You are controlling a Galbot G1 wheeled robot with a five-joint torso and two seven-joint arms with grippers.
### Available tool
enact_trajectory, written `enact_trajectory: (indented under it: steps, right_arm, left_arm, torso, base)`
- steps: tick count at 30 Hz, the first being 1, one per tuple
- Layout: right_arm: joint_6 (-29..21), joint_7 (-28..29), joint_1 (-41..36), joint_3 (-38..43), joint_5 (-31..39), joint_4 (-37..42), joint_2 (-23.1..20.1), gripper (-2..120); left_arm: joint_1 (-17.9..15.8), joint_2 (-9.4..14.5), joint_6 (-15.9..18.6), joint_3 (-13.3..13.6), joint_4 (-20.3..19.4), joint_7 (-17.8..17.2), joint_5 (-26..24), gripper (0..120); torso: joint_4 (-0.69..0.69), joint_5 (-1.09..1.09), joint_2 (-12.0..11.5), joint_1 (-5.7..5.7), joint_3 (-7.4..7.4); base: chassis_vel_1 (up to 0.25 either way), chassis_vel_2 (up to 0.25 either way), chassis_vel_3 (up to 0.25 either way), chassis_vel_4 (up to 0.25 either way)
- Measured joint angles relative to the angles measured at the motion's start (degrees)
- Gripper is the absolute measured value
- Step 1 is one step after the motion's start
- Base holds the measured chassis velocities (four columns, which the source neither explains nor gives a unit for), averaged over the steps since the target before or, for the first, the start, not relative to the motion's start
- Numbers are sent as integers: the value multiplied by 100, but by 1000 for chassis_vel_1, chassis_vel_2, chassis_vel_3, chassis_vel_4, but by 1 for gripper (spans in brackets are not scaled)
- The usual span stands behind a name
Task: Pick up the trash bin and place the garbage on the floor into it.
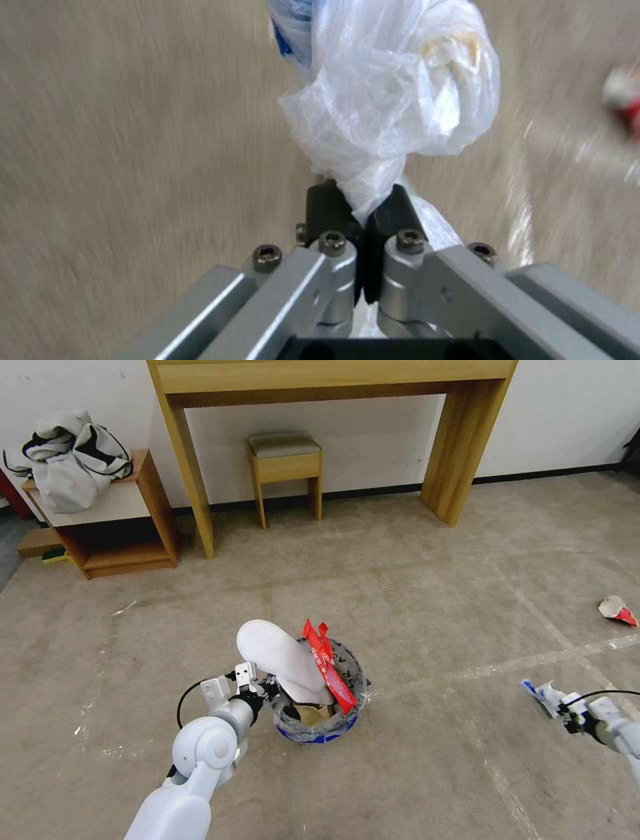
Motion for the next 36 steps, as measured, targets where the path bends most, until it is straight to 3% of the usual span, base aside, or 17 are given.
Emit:
enact_trajectory:
  steps: [4,6,8,9,10,13,17,24,29,36]
  right_arm:
    - [201,3,-312,148,545,464,-158,0]
    - [384,-134,-618,315,1283,1026,-339,0]
    - [439,-176,-674,341,1499,1158,-372,0]
    - [623,-311,-747,337,2057,1458,-433,0]
    - [623,-311,-747,337,2057,1458,-433,0]
    - [910,-754,-888,264,3142,2182,-540,0]
    - [941,-963,-962,187,3978,2817,-576,0]
    - [873,-968,-979,146,4690,3556,-579,0]
    - [771,-752,-962,103,5160,4274,-597,0]
    - [747,-746,-1200,55,5294,4789,-593,0]
  left_arm:
    - [-3,27,12,27,-63,-20,-67,2]
    - [23,59,44,69,-142,-57,-162,2]
    - [41,66,50,74,-161,-61,-170,2]
    - [108,74,64,62,-229,-79,-176,2]
    - [108,74,64,62,-229,-79,-176,2]
    - [193,101,73,27,-321,-89,-175,2]
    - [244,84,82,24,-346,-91,-142,2]
    - [232,38,94,78,-349,-93,-107,2]
    - [107,-139,123,161,-349,-138,-85,2]
    - [145,-15,132,150,-334,-138,-100,2]
  torso:
    - [2,5,0,0,0]
    - [0,0,0,0,0]
    - [0,-1,0,0,0]
    - [0,2,0,0,0]
    - [0,2,0,0,0]
    - [3,1,0,0,0]
    - [2,2,0,0,0]
    - [2,2,0,0,0]
    - [1,2,0,0,0]
    - [1,2,0,0,0]
  base:
    - [0,0,0,0]
    - [0,0,0,0]
    - [0,0,0,0]
    - [0,0,0,0]
    - [0,0,0,0]
    - [0,0,0,0]
    - [0,0,0,0]
    - [0,0,0,0]
    - [0,0,0,0]
    - [0,0,0,0]
